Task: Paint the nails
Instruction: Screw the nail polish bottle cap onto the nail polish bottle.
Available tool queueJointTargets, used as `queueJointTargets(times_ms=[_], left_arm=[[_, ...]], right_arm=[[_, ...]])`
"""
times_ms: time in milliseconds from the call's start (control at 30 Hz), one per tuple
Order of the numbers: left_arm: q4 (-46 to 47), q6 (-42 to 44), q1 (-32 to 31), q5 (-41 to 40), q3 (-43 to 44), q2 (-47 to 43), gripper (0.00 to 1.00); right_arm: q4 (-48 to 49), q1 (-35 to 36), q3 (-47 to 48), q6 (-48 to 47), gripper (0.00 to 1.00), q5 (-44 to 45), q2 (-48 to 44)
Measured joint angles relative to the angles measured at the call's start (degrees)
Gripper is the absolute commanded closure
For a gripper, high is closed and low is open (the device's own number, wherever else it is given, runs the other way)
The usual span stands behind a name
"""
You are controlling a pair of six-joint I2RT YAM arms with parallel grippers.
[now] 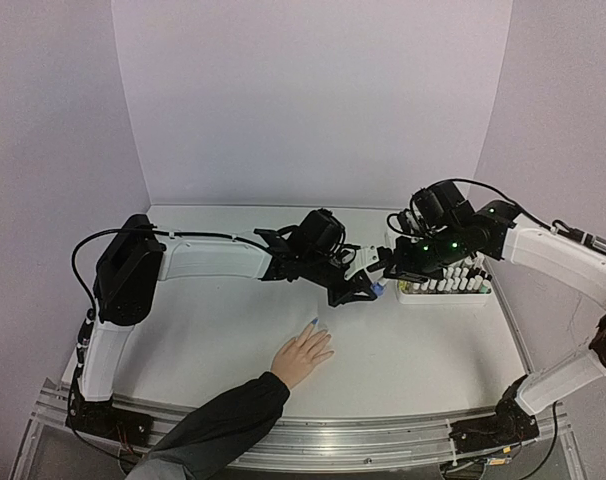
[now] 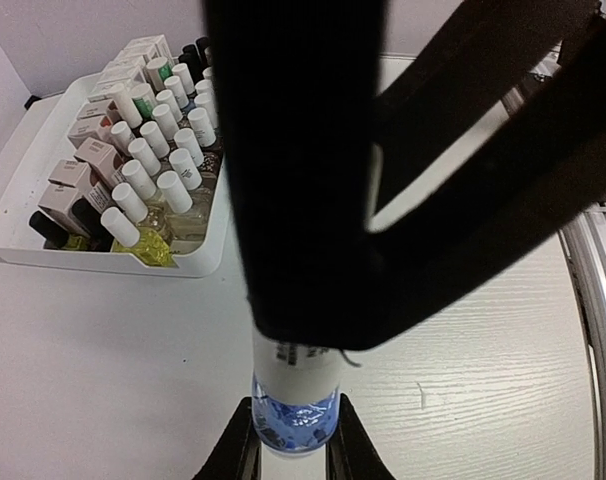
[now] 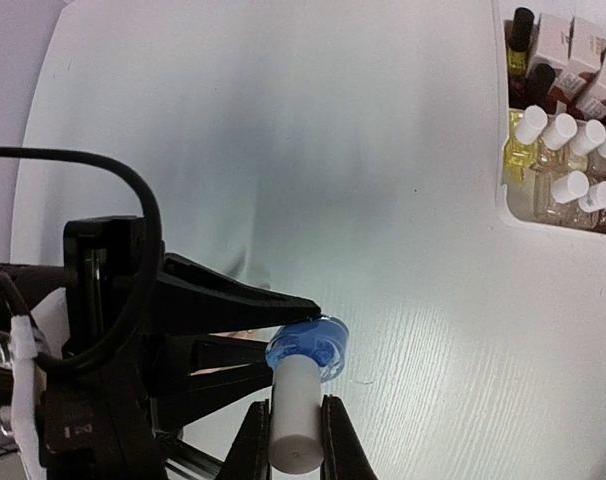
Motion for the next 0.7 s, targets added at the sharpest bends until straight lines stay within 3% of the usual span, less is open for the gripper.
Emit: queueJointTargets(times_ms=[133, 567, 700], left_arm=[[-0.1, -0.1, 0.1, -1.0, 0.0, 0.2, 1.00], [0.0, 1.6, 1.0, -0.3, -0.8, -0.2, 1.00], [0.5, 1.9, 1.1, 0.9, -2.0, -1.0, 1.00]], right_arm=[[-2.3, 0.5, 2.4, 5.6, 0.85, 1.2, 2.3], [-10.4, 0.6, 5.9, 8.8, 0.20, 5.7, 3.9], [-12.1, 0.5, 6.5, 7.3, 0.16, 6.4, 3.0]])
